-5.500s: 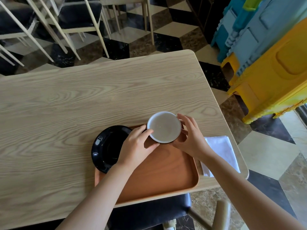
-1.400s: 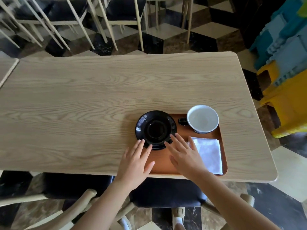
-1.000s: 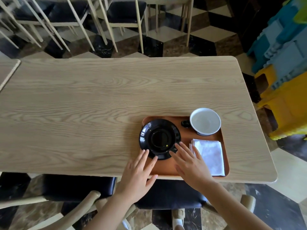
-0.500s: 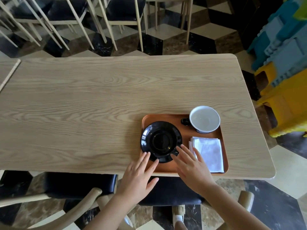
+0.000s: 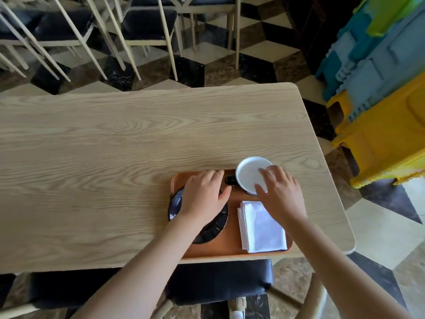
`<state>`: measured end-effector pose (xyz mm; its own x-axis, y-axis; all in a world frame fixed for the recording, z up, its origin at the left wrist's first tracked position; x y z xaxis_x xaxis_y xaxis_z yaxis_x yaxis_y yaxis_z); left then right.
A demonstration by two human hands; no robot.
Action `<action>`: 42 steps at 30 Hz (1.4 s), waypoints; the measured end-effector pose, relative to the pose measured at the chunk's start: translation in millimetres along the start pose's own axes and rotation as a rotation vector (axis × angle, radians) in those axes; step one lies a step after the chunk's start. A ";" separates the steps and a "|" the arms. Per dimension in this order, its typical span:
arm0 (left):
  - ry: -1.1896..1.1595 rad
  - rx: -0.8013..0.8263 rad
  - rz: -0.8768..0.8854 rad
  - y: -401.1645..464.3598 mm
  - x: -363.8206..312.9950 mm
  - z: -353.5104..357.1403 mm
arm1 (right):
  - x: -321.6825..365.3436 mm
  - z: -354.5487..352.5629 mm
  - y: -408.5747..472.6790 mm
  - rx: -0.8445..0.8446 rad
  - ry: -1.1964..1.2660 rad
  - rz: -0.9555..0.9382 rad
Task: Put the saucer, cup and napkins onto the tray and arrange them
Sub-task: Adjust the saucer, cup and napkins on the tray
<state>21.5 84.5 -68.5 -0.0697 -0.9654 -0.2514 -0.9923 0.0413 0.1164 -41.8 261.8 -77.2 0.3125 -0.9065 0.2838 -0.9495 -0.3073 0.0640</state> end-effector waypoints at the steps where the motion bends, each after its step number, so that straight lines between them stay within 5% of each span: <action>1: -0.032 0.051 -0.042 16.1 -3.2 4.6 | -9.5 0.9 11.4 0.078 0.022 0.074; 7: -0.343 0.215 -0.293 59.2 -9.5 35.2 | -37.9 13.1 42.3 0.289 0.370 0.331; 12: -0.495 0.184 -0.291 58.5 -1.2 41.8 | -41.6 14.9 38.2 0.284 0.492 0.364; 35: -0.554 0.135 -0.294 23.7 7.1 37.9 | -29.4 15.9 13.2 0.315 0.586 0.301; 37: -0.535 0.016 -0.335 14.4 1.3 34.9 | -34.7 12.7 4.7 0.269 0.584 0.309; 40: -0.457 -0.232 -0.188 -14.1 -15.4 33.3 | -50.1 6.9 -21.1 0.136 0.399 0.144; 42: -0.402 -0.169 0.030 -38.9 -34.3 42.2 | -62.1 7.3 -43.5 0.122 0.201 -0.021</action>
<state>58.2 126.9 -105.0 -0.1658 -0.7862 -0.5953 -0.9608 -0.0071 0.2770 -19.7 329.4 -104.6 0.3087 -0.8276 0.4689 -0.9285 -0.3691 -0.0402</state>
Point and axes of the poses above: each hand's wrist, its own y-axis towards the middle knuckle, its own z-axis out of the palm, x = y × z, the point moved 1 cm from there along y, towards the middle knuckle, and after that the axes turned 7 degrees about z, right-handed, at the moved point
